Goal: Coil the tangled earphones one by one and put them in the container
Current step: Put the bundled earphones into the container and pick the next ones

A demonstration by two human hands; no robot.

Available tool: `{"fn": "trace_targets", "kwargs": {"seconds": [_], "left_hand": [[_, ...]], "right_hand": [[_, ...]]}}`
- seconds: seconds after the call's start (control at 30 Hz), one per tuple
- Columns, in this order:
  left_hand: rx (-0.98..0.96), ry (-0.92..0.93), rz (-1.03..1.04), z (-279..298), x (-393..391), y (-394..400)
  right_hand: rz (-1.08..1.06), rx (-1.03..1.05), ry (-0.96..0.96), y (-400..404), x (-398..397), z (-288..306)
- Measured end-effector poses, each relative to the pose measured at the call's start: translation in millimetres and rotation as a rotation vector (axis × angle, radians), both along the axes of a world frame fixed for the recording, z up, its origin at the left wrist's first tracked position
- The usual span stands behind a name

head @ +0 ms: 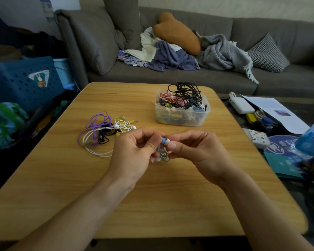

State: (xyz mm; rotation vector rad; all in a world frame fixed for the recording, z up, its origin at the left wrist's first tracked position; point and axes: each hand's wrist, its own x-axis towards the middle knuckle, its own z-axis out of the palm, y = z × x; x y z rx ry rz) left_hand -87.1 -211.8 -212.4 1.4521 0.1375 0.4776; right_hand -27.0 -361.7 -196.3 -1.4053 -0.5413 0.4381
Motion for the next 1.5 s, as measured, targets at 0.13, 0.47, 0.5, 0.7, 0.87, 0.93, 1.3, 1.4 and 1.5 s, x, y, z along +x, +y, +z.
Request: {"fn": "trace_targets", "kwargs": {"seconds": [0.13,0.47,0.5,0.7,0.87,0.93,1.3,1.4,1.5], "left_hand": [[-0.01,0.039,-0.02,0.6,-1.8,-0.7],[0.301,-0.051,0.122,-3.9,-2.8,0.7],[0.355,-0.068,0.149,-5.4,-2.3,1.1],[0.384,-0.083,0.167,-5.7,-1.5,0.4],[0.148,0.008,0.107,-4.7,2.0,-1.4],[0.124,0.005,0.107,-4.7,2.8,-1.3],[0.095,-0.021,0.118,-4.8,3.6,-0.6],[0.095,-0.021,0.129,-5.4,4.1,-0.4],[0.093,-0.021,0.133,-5.5,4.3,0.6]], "right_hand": [[-0.022,-0.012,-0.025,1.0,-0.2,-1.0],[-0.066,-0.02,-0.081,5.6,-1.2,-4.2],[-0.074,-0.018,-0.086,6.5,-1.7,-4.0],[-0.056,-0.001,-0.041,7.2,0.1,-5.8],[-0.015,-0.03,-0.053,1.9,2.1,-3.7],[0.0,-0.03,-0.046,1.3,2.2,-3.7],[-0.025,-0.032,0.023,4.2,2.1,-4.8],[-0.04,-0.036,0.072,3.9,2.2,-2.9],[-0.068,-0.033,0.115,3.9,1.8,-1.0]]}}
